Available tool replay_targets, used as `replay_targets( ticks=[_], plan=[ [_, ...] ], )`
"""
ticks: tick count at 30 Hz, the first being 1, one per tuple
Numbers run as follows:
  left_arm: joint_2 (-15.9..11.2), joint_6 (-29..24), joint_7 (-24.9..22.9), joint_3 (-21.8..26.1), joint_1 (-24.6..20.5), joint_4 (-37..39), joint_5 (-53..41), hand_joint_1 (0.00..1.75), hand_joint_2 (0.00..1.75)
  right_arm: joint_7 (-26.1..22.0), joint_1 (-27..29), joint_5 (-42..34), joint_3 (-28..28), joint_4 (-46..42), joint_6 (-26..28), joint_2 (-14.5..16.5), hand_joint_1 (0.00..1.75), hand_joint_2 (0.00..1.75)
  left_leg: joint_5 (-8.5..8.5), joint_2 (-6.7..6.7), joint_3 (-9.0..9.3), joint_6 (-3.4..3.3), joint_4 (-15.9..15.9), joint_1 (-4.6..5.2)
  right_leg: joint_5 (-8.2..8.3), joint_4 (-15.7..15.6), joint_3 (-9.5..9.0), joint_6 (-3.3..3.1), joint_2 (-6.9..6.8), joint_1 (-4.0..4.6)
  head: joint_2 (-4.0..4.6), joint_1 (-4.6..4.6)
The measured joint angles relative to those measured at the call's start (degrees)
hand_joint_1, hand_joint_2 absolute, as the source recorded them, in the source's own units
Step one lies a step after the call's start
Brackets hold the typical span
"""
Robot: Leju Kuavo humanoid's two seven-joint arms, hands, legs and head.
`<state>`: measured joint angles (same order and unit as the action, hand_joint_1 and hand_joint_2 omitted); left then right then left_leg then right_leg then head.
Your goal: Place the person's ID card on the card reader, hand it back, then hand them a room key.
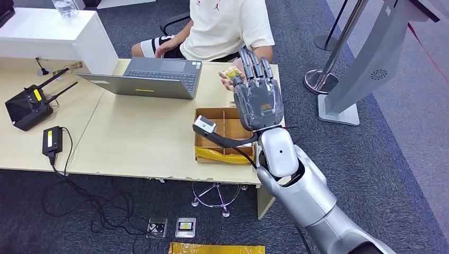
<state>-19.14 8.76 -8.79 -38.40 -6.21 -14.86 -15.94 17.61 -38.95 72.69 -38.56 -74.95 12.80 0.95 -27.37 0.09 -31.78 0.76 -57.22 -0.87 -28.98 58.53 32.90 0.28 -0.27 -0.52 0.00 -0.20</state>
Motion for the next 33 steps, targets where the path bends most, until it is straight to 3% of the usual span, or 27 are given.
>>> replay_targets(
  ticks=[5, 10, 19, 28, 32, 33],
  plan=[
    [0.21, 0.53, 0.0, 0.0, -0.75, -0.03, -1.34, 0.0, 1.75, -0.84, -2.1, 0.26, 0.9, -7.97, 0.01, -0.57, 1.75, 1.75, 0.0, -0.03, 0.0, 0.0, 0.01, 0.0, 0.03, 0.0, -0.01, -0.01, 0.02, 0.0, 0.0, -0.01],
    [0.57, 0.95, 0.0, 0.0, -2.03, -0.04, -2.48, 0.0, 1.75, -2.75, -6.45, 0.97, 0.16, -6.55, -4.86, -0.09, 1.75, 1.75, 0.02, -0.02, -0.03, 0.01, 0.03, 0.0, 0.07, 0.02, -0.04, 0.0, 0.0, 0.0, 0.0, -0.01],
    [1.0, 0.75, 0.38, 0.0, -3.01, -0.04, -4.3, 0.0, 1.75, -4.24, -15.27, 2.17, -3.05, 14.58, -5.58, 3.98, 1.75, 1.75, 0.04, 0.07, -0.09, 0.01, 0.02, -0.01, 0.07, 0.03, -0.01, -0.01, -0.08, 0.01, 0.0, 0.01],
    [1.45, 1.36, 0.52, 0.0, -3.62, -0.04, -6.14, 0.0, 1.75, -0.68, -17.03, 2.9, -4.63, 30.79, -5.1, 5.28, 1.75, 1.75, 0.03, 0.08, -0.08, 0.0, 0.0, 0.0, 0.07, -0.02, 0.0, -0.01, -0.12, 0.0, 0.0, -0.01],
    [1.46, 2.01, 0.54, 0.0, -3.63, -0.04, -6.71, 0.0, 1.75, 0.95, -17.0, 3.64, -4.63, 34.01, -6.31, 4.16, 0.0, 1.75, 0.04, 0.08, -0.06, 0.0, -0.02, 0.01, 0.09, -0.03, -0.01, 0.0, -0.13, -0.01, 0.0, -0.01],
    [1.46, 2.04, 0.55, 0.0, -3.61, -0.04, -6.87, 0.0, 1.75, 1.4, -16.95, 4.08, -4.58, 34.57, -6.4, 3.63, 0.0, 1.75, 0.04, 0.07, -0.06, 0.0, -0.03, 0.01, 0.1, -0.03, -0.01, 0.01, -0.12, -0.01, 0.0, -0.02]
  ],
)
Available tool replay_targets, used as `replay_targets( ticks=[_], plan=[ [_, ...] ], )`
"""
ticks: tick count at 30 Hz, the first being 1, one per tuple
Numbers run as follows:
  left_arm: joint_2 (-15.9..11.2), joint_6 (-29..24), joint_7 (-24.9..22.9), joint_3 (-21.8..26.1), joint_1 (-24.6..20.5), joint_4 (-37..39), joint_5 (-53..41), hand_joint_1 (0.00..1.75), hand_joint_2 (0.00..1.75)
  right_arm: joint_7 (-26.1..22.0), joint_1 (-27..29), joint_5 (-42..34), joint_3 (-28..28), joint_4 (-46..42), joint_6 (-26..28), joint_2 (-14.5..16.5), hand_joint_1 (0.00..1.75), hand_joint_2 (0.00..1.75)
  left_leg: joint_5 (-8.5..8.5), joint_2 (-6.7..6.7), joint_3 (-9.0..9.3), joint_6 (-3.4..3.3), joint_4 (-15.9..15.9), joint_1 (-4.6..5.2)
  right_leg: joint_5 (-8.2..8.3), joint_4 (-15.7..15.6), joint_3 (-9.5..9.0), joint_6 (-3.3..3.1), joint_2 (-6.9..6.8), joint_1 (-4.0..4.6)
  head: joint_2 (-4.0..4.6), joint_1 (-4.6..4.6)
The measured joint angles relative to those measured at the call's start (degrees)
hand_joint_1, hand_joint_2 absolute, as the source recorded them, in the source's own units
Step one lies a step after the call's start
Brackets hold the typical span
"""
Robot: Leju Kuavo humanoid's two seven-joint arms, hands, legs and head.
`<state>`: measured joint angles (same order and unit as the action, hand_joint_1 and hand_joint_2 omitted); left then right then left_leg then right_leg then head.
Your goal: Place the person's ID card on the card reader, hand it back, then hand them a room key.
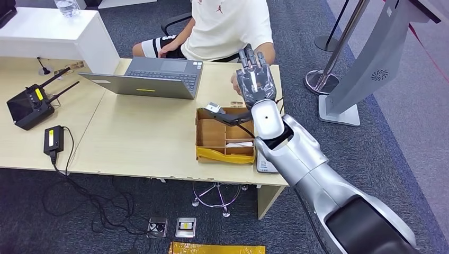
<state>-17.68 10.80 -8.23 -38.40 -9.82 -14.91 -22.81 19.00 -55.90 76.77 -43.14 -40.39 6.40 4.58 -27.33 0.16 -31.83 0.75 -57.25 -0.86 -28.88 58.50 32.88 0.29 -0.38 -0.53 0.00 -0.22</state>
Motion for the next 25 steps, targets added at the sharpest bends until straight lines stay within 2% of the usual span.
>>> replay_targets(
  ticks=[5, 11, 13, 17, 21, 25],
  plan=[
    [-0.02, -0.33, 0.06, 0.0, 0.13, 0.0, -0.73, 0.0, 1.75, 1.05, 0.92, 2.23, 1.44, 0.27, 1.28, -3.74, 0.0, 1.75, -0.01, -0.12, 0.03, -0.01, -0.04, 0.0, 0.06, 0.0, 0.04, 0.0, 0.12, -0.01, 0.0, 0.02],
    [-0.1, -1.09, 0.57, 0.0, 1.15, 0.01, -0.75, 0.0, 1.75, 2.88, 4.48, 2.52, 6.56, -6.24, 0.13, -10.75, 0.0, 1.75, -0.04, -0.14, 0.01, -0.01, -0.05, 0.0, 0.06, -0.02, 0.09, 0.0, 0.14, -0.01, 0.0, 0.02],
    [-0.19, -1.24, 0.65, 0.04, 1.52, 0.01, -0.44, 0.0, 1.75, 3.7, 6.35, 2.37, 9.03, -9.6, -0.93, -13.7, 0.0, 1.75, -0.06, -0.16, 0.07, -0.03, -0.06, 0.0, 0.05, -0.04, 0.06, 0.0, 0.16, -0.01, 0.0, 0.04],
    [-0.69, -1.8, 0.95, 0.57, 3.42, 0.04, 1.99, 0.0, 1.75, 5.6, 14.06, -0.58, 17.4, -19.58, -1.67, -22.23, 0.0, 1.75, -0.11, 0.12, 0.08, -0.1, -0.09, 0.0, -0.05, -0.1, -0.11, 0.11, -0.17, -0.01, 0.0, 0.01],
    [-1.29, -1.64, 0.57, 1.59, 4.82, 0.24, 5.28, 0.0, 1.75, 7.54, 22.6, -6.46, 25.19, -25.86, 2.33, -27.81, 0.0, 1.75, -0.22, 0.02, 0.04, -0.12, -0.07, 0.01, -0.05, -0.14, -0.08, 0.11, -0.08, -0.03, 0.0, 0.02],
    [-1.35, -1.4, -1.52, 3.23, 4.86, 0.27, 8.53, 0.0, 1.75, 8.6, 30.14, -15.9, 30.38, -26.34, 11.68, -29.23, 0.0, 1.75, -0.3, 0.01, 0.06, -0.12, -0.05, -0.03, -0.07, -0.15, -0.12, 0.09, -0.09, 0.01, 0.0, 0.03]
  ],
)
